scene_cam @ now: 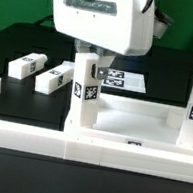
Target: Assemble desk
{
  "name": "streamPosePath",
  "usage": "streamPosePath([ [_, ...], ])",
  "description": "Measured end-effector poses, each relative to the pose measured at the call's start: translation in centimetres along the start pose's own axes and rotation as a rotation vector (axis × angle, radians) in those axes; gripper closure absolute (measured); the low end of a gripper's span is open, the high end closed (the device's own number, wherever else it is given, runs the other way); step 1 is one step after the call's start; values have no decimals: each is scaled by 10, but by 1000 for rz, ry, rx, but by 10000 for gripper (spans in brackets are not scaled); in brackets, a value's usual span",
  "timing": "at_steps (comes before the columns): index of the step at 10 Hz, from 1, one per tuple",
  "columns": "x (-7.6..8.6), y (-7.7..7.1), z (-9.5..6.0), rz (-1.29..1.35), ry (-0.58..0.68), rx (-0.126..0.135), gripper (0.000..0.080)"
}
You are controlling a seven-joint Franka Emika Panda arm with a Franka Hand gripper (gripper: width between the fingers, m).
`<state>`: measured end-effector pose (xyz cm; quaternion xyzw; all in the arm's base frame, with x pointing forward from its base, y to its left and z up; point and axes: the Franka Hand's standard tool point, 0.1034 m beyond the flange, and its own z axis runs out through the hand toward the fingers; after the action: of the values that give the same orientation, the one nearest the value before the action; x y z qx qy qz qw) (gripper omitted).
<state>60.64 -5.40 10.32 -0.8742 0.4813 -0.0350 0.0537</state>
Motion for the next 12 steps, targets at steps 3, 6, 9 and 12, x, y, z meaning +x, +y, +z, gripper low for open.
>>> streamPosePath([
  [3, 0, 0, 0, -2, 0, 0, 475],
  [6, 1, 0, 0, -158, 2, -3, 191],
  [9, 0, 0, 1, -460, 1, -5, 153],
  [12, -1, 0, 2, -739, 4, -18, 151],
])
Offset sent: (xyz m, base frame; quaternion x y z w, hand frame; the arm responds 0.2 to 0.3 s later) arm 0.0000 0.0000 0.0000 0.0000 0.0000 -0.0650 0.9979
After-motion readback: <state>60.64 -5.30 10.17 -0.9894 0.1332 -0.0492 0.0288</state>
